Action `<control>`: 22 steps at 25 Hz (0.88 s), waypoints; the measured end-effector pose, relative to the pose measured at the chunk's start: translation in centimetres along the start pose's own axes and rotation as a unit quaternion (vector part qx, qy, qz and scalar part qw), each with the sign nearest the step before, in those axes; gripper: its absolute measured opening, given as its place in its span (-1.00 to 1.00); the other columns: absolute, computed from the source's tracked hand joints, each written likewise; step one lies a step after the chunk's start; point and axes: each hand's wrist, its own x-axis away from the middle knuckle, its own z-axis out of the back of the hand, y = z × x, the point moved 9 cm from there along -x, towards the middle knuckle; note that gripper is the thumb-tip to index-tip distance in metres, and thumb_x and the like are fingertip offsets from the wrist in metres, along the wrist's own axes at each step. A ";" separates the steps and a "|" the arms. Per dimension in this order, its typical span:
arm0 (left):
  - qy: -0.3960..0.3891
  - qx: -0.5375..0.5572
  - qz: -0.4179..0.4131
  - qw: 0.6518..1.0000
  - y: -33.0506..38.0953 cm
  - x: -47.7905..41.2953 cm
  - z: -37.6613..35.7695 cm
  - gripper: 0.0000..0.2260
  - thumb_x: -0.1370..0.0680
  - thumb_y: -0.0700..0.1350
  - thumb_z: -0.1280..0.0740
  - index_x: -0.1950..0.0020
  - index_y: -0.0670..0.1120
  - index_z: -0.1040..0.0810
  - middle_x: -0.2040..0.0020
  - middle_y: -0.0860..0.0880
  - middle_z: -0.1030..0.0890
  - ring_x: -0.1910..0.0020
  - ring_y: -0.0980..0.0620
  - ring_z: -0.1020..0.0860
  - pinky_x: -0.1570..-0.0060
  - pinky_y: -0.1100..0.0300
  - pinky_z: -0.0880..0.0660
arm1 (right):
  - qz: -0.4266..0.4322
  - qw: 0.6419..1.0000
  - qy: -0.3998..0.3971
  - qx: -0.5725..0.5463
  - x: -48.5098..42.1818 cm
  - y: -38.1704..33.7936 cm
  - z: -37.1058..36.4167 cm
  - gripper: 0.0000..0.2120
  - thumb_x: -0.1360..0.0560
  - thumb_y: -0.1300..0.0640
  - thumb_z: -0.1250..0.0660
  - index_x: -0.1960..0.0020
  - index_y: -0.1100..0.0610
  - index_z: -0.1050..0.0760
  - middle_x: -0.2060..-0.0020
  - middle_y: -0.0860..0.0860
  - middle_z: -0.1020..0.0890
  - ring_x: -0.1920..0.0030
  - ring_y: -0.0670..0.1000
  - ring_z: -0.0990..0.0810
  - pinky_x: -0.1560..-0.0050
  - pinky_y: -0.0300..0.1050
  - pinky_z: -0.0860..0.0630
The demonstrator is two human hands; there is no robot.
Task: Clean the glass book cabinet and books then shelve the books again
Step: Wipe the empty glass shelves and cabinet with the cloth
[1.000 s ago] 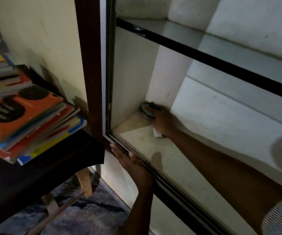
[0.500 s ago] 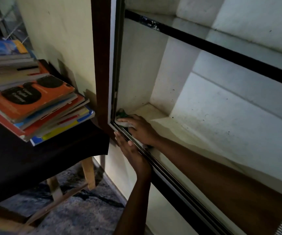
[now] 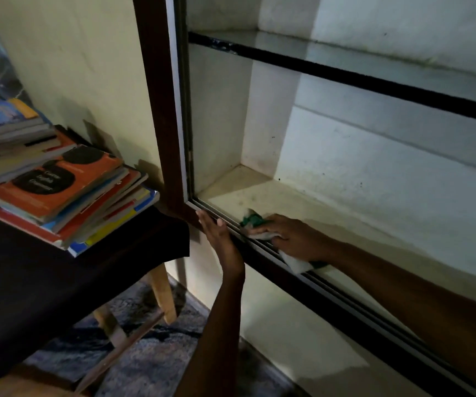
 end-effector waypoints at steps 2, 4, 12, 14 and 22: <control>-0.055 0.003 0.040 0.998 0.1 0.4 0.6 -0.54 -0.65 0.04 -0.02 -0.53 0.05 0.02 -0.53 0.15 0.03 -0.44 0.31 0.01 -0.50 0.15 0.03 | -0.024 1.000 0.009 0.009 2.4 1.3 0.1 -0.61 -0.49 0.31 -0.22 -0.29 0.10 -0.48 -0.30 0.11 -0.44 -0.24 0.12 -0.48 -0.22 0.02 -0.42; -0.117 -0.068 0.019 0.991 1.1 0.2 1.8 -0.57 -0.65 -0.06 -0.06 -0.52 0.01 -0.07 -0.53 0.09 -0.04 -0.39 0.30 -0.05 -0.37 0.44 -0.04 | -0.040 0.999 0.037 -0.002 4.6 1.7 0.9 -0.61 -0.43 0.21 -0.22 -0.24 0.12 -0.53 -0.26 0.13 -0.50 -0.22 0.12 -0.51 -0.23 -0.01 -0.42; -0.474 -0.254 -0.060 0.841 3.2 2.4 5.9 -0.77 -0.55 -0.08 -0.26 -0.14 0.22 -0.44 -0.19 0.30 -0.42 -0.14 0.50 -0.37 -0.06 0.66 -0.18 | -0.125 0.964 0.227 -0.057 9.6 -5.5 0.5 -0.57 -0.34 0.21 -0.26 -0.18 -0.07 -0.52 -0.10 0.04 -0.57 -0.11 -0.06 -0.50 -0.12 -0.25 -0.41; -0.556 -0.287 -0.020 0.780 1.2 2.8 7.2 -0.81 -0.57 -0.09 -0.25 -0.14 0.14 -0.50 -0.19 0.19 -0.48 -0.15 0.33 -0.43 -0.01 0.65 -0.23 | -0.210 0.943 0.251 -0.057 12.0 -6.1 -2.5 -0.56 -0.33 0.11 -0.26 -0.20 -0.06 -0.52 -0.13 0.02 -0.57 -0.15 -0.09 -0.48 -0.16 -0.28 -0.37; -0.824 -0.419 -0.101 0.367 -8.9 15.6 13.3 -0.12 -0.34 0.50 0.05 -0.38 -0.11 -0.41 -0.35 -0.05 -0.44 -0.34 0.03 -0.39 -0.31 0.27 -0.26 | -0.540 0.773 0.301 -0.144 31.9 -13.6 -24.0 -0.52 -0.35 -0.11 -0.25 -0.15 0.13 -0.59 -0.04 0.15 -0.62 -0.04 0.05 -0.58 -0.01 -0.35 -0.32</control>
